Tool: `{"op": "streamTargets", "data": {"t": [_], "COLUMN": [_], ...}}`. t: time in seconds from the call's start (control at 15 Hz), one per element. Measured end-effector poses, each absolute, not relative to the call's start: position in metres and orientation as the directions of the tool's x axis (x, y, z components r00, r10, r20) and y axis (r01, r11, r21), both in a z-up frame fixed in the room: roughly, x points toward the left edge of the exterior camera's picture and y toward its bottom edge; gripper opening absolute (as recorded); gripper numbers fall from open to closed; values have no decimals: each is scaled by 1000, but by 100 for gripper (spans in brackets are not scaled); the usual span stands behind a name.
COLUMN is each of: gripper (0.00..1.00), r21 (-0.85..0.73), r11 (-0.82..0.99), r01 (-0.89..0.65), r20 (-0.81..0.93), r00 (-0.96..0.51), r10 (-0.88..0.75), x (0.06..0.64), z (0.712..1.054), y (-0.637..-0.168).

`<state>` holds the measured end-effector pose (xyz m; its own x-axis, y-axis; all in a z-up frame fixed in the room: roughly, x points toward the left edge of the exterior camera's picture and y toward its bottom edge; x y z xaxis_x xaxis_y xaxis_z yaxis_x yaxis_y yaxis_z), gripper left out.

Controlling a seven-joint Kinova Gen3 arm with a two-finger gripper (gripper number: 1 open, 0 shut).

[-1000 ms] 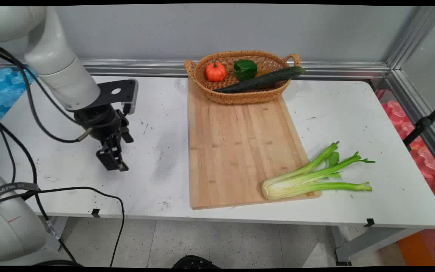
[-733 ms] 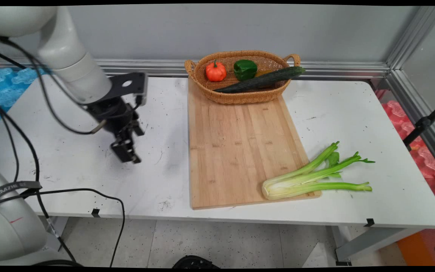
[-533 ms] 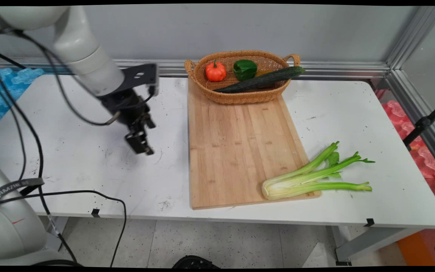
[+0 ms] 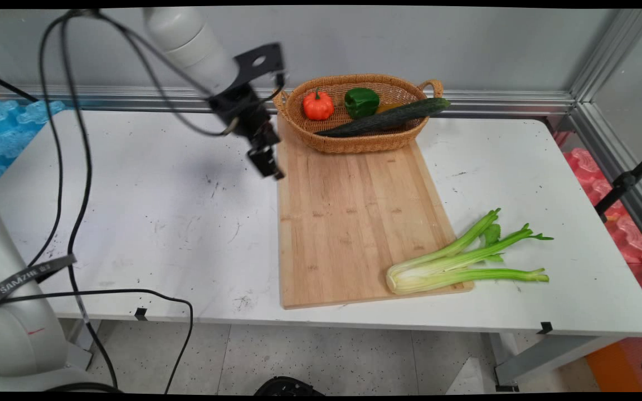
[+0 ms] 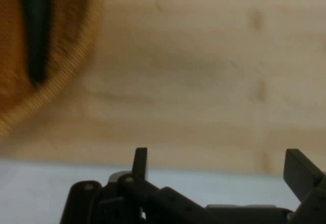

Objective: Pick up the cucumber from the vegetable basket

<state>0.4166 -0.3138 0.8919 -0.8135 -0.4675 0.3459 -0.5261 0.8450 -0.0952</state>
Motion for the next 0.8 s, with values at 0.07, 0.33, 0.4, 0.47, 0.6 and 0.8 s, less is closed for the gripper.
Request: {"op": "streamTargets", "data": {"t": [0.07, 0.33, 0.4, 0.47, 0.6, 0.8], "gripper": [100, 100, 100, 100, 100, 100], "r21": [-104, -138, -145, -151, -168, -183], "r11": [843, 830, 828, 827, 825, 823], "r01": [-528, -540, -541, -542, -539, -538], "r20": [361, 424, 436, 445, 472, 504], "r00": [-810, -790, -786, -784, -779, -770], "r10": [-462, -443, -438, -433, -413, -391], "x": [414, 405, 404, 403, 400, 395], "z": [894, 901, 902, 902, 901, 896], "y": [-324, -368, -378, -385, -411, -439]}}
